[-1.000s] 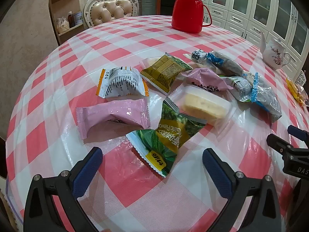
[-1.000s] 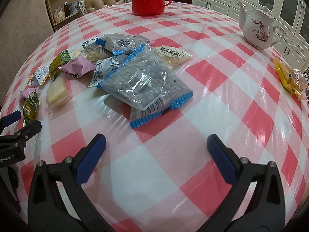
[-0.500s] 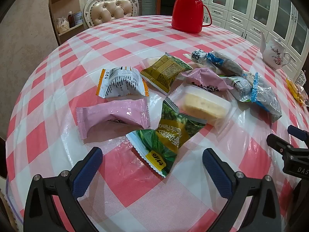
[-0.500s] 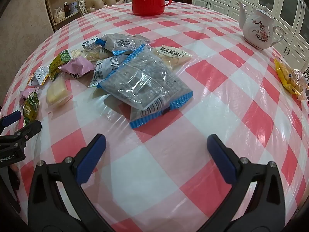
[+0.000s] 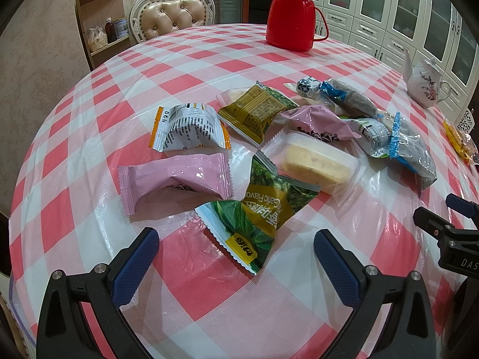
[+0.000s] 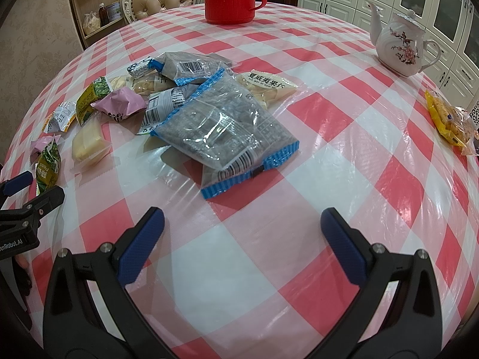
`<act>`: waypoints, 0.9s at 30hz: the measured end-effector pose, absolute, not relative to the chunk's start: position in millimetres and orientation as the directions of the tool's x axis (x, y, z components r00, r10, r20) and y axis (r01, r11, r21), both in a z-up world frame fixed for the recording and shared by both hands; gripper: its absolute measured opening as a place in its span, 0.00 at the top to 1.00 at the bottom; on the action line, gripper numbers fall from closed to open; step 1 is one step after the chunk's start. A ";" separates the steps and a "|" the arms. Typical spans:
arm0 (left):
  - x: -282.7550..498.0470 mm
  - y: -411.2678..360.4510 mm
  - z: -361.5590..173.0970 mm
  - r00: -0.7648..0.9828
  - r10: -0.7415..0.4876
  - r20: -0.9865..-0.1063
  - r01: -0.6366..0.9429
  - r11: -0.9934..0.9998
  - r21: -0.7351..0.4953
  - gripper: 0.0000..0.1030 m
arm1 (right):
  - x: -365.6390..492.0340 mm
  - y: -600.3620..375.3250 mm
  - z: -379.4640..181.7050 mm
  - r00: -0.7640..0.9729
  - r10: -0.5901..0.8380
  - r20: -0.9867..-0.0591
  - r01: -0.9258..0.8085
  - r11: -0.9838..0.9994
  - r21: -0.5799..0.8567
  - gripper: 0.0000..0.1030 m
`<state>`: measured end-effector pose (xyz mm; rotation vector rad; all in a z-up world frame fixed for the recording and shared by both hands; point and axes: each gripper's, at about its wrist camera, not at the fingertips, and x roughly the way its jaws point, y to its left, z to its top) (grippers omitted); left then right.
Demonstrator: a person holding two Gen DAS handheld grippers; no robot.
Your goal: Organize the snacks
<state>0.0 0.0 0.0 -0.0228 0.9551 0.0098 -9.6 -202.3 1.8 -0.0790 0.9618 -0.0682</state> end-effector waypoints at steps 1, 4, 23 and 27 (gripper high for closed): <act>0.0 0.0 0.0 0.578 -0.002 -0.816 -0.018 1.000 -0.015 0.00 | -9.6 -202.3 1.8 0.570 -0.093 -0.816 0.023 0.995 -0.098 0.00; 0.0 0.0 0.0 0.577 -0.002 -0.816 -0.018 1.000 -0.015 0.00 | -9.6 -202.3 1.8 0.570 -0.093 -0.816 0.023 0.995 -0.098 0.00; -0.1 0.8 0.2 0.575 -0.014 -0.818 -0.001 1.000 -0.018 0.00 | -10.4 -202.6 1.6 0.570 -0.093 -0.816 0.023 0.995 -0.098 0.00; 0.4 3.9 -0.3 0.558 -0.066 -0.827 0.072 0.997 -0.031 0.00 | -10.8 -203.1 1.7 0.567 -0.087 -0.819 0.012 0.995 -0.097 0.00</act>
